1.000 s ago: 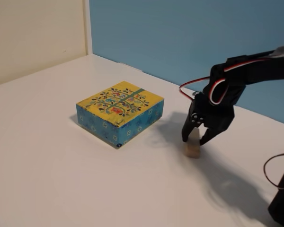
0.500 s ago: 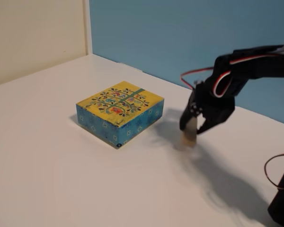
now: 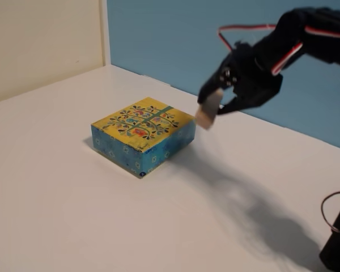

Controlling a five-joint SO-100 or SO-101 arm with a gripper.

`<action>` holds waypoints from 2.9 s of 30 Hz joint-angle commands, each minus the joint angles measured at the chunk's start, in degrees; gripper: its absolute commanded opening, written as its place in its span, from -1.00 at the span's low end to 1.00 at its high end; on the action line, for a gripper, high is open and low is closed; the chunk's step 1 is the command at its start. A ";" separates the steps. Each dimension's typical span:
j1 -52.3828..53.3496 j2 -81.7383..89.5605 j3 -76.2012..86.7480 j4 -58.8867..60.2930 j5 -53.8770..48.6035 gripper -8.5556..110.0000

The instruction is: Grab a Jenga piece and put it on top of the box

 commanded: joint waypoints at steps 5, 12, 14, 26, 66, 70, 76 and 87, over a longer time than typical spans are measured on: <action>-4.39 -2.64 -16.44 6.86 3.52 -0.86; -7.12 -6.86 -23.91 9.23 5.01 -0.86; -7.91 -8.00 -25.93 9.76 5.27 -0.86; -9.49 -25.49 -43.07 15.73 4.22 -0.86; -6.86 -66.18 -85.69 30.15 -6.33 -0.86; -6.94 -67.50 -87.71 29.97 -6.86 -0.86; -6.42 -69.79 -89.74 29.97 -7.12 -0.86; -5.01 -72.16 -92.72 30.06 -7.38 -0.70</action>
